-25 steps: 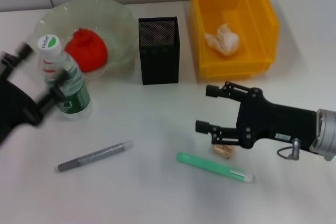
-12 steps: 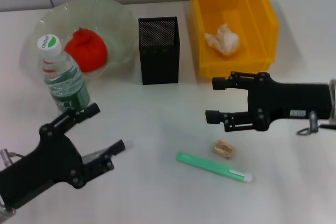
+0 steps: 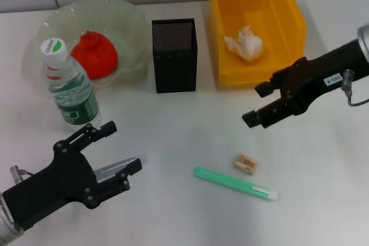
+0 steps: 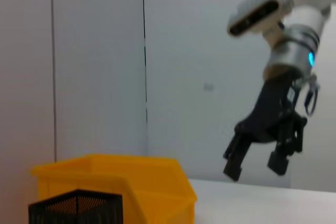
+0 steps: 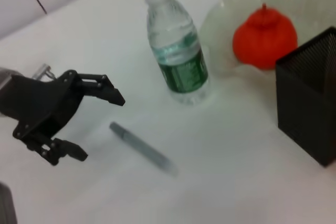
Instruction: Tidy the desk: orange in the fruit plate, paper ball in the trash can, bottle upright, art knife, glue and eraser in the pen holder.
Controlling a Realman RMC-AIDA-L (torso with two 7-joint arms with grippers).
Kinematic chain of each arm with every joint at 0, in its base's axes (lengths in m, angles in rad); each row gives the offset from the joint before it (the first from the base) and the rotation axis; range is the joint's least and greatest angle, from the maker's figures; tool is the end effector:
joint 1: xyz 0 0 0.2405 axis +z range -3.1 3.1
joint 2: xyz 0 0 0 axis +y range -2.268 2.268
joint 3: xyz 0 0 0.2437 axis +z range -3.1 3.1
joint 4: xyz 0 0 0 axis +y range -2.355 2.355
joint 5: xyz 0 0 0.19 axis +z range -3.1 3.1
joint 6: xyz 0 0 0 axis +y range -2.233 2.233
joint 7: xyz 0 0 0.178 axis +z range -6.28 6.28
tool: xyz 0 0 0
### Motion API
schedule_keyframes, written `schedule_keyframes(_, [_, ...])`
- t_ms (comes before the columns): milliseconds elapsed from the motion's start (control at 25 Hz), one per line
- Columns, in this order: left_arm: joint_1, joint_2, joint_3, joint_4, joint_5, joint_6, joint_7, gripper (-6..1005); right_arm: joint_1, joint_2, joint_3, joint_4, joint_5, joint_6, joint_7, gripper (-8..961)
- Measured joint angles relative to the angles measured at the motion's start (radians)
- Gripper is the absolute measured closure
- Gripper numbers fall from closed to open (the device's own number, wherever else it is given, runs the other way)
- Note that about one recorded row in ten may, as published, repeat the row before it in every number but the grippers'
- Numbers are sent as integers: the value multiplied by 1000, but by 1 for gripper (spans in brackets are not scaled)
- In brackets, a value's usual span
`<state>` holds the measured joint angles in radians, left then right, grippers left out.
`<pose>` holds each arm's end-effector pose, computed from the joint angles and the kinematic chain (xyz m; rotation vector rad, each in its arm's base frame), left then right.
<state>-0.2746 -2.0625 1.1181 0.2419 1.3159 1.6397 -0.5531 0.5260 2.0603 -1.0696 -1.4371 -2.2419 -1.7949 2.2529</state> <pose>-0.2496 0.2288 -0.0540 -2.4618 -0.2195 -1.0189 0.1687 0.3101 0.0181 -2.8689 0.8142 -0.0155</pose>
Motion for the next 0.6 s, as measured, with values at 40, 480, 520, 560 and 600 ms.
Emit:
schedule_keyframes(40, [-1,0,0,0,4,-6,-5,205,21,4,-5,-16,-33,-22,24,130])
schedule_keyframes(480, [-5,2,15,4,8,-23,-26,207,146,17,-280,-66,-262,-127,172,131])
schedule_keyframes(520, [-5,2,15,4,8,-24,-26,207,152,17,-309,-66,-269,-123,175,131])
schedule_keyframes(560, [-6,1,15,5,8,-27,-26,207,155,17,-328,-66,-272,-119,176,131])
schedule_keyframes(600, [-7,1,16,5,8,-28,-26,207,158,18,-343,-66,-274,-114,176,131])
